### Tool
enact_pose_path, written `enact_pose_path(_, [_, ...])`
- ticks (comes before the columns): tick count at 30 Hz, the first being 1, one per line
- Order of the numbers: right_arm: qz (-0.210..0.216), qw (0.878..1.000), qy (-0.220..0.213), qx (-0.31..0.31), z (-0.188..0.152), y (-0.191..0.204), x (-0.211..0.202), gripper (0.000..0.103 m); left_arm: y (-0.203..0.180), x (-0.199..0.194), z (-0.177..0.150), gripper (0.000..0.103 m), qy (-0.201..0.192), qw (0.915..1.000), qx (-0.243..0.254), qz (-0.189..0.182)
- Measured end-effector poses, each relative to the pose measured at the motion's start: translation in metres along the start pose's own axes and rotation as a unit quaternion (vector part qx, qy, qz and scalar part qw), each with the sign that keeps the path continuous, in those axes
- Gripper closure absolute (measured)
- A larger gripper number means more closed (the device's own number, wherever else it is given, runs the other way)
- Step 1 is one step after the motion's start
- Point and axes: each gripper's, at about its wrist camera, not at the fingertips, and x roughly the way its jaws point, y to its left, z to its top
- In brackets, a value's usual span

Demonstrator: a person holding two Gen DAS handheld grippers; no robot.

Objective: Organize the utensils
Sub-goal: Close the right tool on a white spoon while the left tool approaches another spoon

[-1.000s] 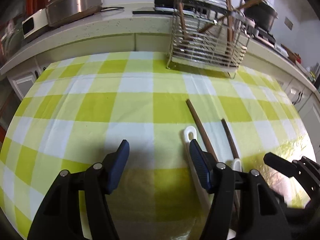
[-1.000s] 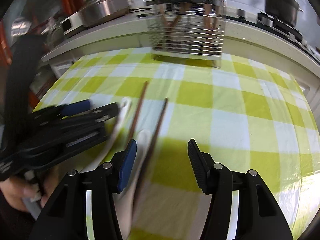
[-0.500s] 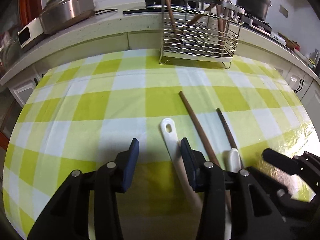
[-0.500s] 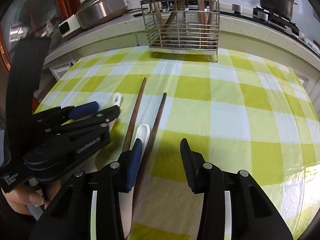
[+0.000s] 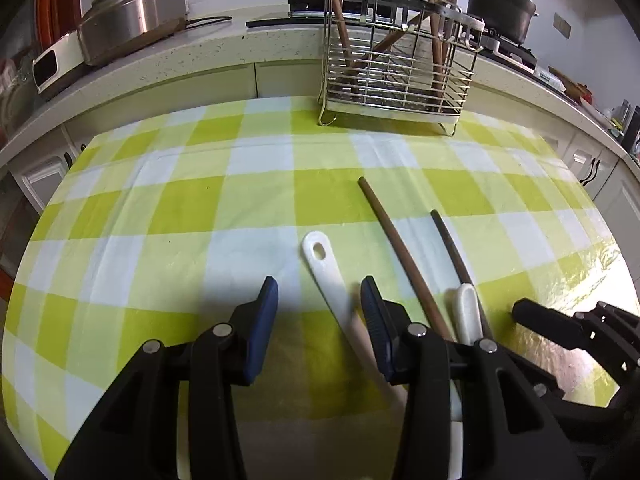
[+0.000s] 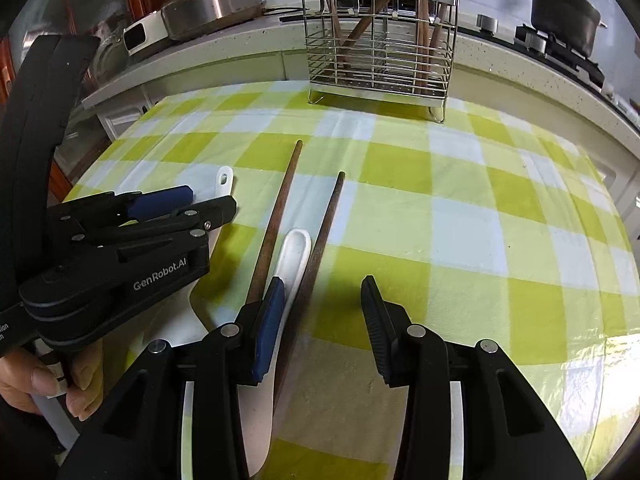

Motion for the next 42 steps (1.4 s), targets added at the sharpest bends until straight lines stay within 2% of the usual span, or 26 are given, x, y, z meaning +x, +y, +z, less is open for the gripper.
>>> enact_pose_path(8, [0.012, 1.0, -0.007, 0.014, 0.0, -0.002, -0.003, 0.064, 0.001, -0.003, -0.005, 0.062, 0.001, 1.0, 0.009, 0.001])
enact_pose_path(14, [0.01, 1.0, -0.008, 0.016, 0.001, -0.001, -0.001, 0.064, 0.005, -0.006, -0.007, 0.083, 0.0, 0.9998, 0.004, 0.021])
enact_pose_path(19, [0.015, 1.0, -0.011, 0.014, 0.001, 0.003, -0.003, 0.064, 0.007, -0.01, -0.012, 0.092, -0.001, 0.9997, 0.01, 0.024])
enact_pose_path(22, [0.023, 1.0, -0.013, 0.012, 0.0, 0.006, -0.007, 0.065, 0.011, -0.014, -0.016, 0.093, -0.002, 0.9996, 0.018, 0.023])
enact_pose_path(24, [0.028, 0.999, -0.014, 0.009, -0.001, 0.008, -0.01, 0.072, 0.015, -0.016, -0.019, 0.093, -0.002, 0.9995, 0.018, 0.024])
enact_pose_path(32, [0.033, 0.999, -0.008, 0.001, -0.004, 0.022, -0.009, 0.085, 0.04, -0.024, -0.025, 0.094, -0.005, 0.9996, 0.0, 0.027])
enact_pose_path(33, [0.031, 0.999, -0.008, 0.001, -0.004, 0.024, -0.008, 0.085, 0.044, -0.026, -0.026, 0.103, -0.009, 0.9996, -0.003, 0.025])
enact_pose_path(39, [0.022, 1.0, -0.007, 0.002, -0.005, 0.031, -0.007, 0.092, 0.05, -0.031, -0.03, 0.103, -0.013, 0.9998, -0.002, 0.013])
enact_pose_path(42, [0.014, 1.0, -0.009, -0.005, -0.005, 0.039, -0.005, 0.092, 0.051, -0.032, -0.032, 0.103, -0.013, 0.9998, 0.0, 0.012])
